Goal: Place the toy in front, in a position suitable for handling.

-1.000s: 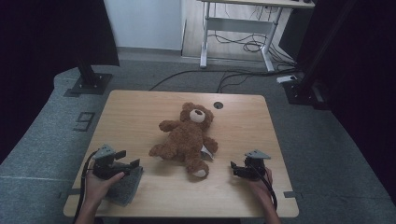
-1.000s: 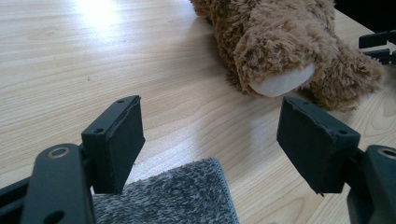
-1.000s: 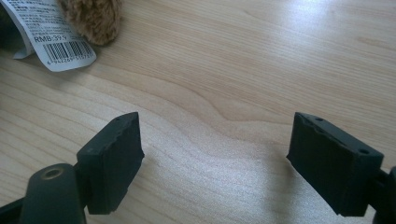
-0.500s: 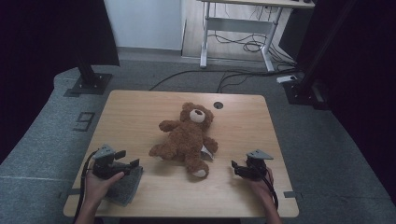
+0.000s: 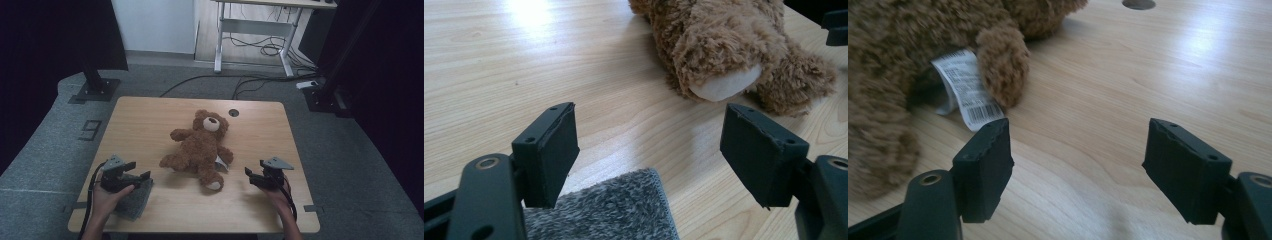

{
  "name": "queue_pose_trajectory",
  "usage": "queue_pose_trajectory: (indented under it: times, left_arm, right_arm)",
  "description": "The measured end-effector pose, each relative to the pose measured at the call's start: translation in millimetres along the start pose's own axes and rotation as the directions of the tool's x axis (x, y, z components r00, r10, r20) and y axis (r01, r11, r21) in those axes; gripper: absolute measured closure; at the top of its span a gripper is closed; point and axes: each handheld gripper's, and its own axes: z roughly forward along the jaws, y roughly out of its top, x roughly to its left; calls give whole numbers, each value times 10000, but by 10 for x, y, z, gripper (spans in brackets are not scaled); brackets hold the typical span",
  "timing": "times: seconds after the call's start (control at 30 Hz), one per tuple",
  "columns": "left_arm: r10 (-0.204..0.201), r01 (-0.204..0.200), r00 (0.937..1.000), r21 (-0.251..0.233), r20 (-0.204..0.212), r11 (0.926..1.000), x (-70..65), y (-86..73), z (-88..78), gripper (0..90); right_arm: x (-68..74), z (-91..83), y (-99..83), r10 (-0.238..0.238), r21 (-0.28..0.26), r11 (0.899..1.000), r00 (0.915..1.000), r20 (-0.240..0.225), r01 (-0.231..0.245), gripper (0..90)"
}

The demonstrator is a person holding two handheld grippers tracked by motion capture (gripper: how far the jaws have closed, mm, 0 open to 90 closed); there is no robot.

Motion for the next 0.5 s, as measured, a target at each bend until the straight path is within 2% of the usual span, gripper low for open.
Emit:
queue_pose_trajectory:
  times: [0.07,0.3,0.4,0.5]
  left_arm:
    - [58,-58,10000,51,32,10000,-19,0,19,233]
    - [188,-191,9997,204,139,9996,-54,-9,75,234]
    - [201,-204,9997,204,137,9996,-53,-10,80,234]
    - [200,-202,9997,205,135,9996,-48,-8,78,235]
  right_arm:
    - [17,32,50,-83,-20,10000,10000,-33,83,271]
    - [78,235,240,-265,-290,9993,9969,-737,244,319]
    - [96,354,278,-258,-42,9997,9959,-863,255,318]
    - [138,455,348,-360,-111,9993,9937,-1064,350,335]
